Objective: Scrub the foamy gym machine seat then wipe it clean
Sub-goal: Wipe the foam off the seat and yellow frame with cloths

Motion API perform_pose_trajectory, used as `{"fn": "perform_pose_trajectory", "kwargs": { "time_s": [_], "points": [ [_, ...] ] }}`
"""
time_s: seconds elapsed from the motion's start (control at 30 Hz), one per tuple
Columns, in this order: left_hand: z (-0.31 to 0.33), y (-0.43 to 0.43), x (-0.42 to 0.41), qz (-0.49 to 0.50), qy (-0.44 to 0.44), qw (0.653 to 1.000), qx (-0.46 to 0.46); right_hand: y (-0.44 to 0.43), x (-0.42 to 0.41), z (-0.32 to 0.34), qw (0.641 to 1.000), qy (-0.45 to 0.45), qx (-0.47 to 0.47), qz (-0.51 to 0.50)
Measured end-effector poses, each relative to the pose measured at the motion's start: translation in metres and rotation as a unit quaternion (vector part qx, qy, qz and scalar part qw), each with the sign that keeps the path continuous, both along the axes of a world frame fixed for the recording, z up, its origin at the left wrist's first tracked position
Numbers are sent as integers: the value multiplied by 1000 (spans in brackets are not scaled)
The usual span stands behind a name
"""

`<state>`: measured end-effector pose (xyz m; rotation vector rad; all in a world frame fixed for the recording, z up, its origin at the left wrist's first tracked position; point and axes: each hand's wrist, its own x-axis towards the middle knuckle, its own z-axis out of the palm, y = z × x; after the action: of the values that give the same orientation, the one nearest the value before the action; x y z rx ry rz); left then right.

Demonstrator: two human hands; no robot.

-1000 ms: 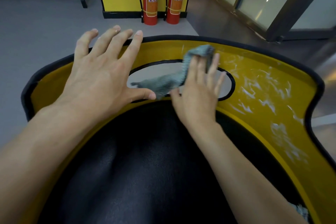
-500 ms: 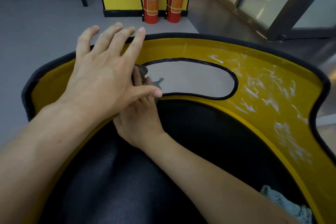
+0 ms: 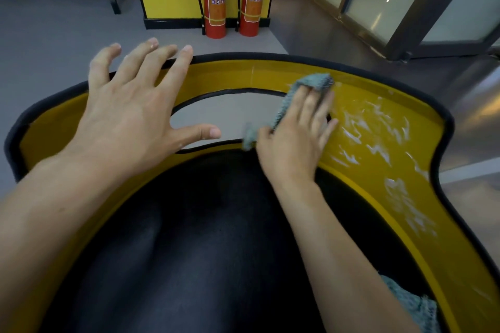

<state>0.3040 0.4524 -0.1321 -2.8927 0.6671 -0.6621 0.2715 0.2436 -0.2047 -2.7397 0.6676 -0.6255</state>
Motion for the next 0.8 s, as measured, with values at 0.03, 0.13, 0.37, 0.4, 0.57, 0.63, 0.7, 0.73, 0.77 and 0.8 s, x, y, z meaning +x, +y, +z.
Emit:
{"fn": "perform_pose_trajectory", "kwargs": {
  "time_s": [0.03,0.13,0.37,0.4,0.57,0.63,0.7,0.73,0.77,0.8],
  "points": [
    [0,0,-1,-1,2,1000,0,-7,-5,-2,1000,-2,-6,-18],
    [0,1,-1,-4,1,1000,-1,-9,-4,-2,999,-10,-6,-52],
    [-3,1,1,-6,-13,1000,1,64,20,-5,992,15,-48,113],
    [-3,1,1,-6,-13,1000,0,63,20,-7,991,17,-65,119],
    [-2,1,0,-2,-8,1000,-1,-12,-5,-9,992,27,-117,34],
    [-2,0,0,-3,-9,1000,-4,-33,-19,-8,993,26,-116,0],
    [-2,0,1,-4,-10,1000,-9,-36,-22,-9,993,27,-111,-11],
    [-2,0,1,-5,-10,1000,-10,-32,-19,-9,993,25,-111,-10],
    [-2,-1,1,-4,-10,1000,-11,-27,-15,-8,993,23,-116,2],
    [-2,-1,0,-1,-11,1000,-13,-20,-10,-7,991,22,-128,27]
  ]
}}
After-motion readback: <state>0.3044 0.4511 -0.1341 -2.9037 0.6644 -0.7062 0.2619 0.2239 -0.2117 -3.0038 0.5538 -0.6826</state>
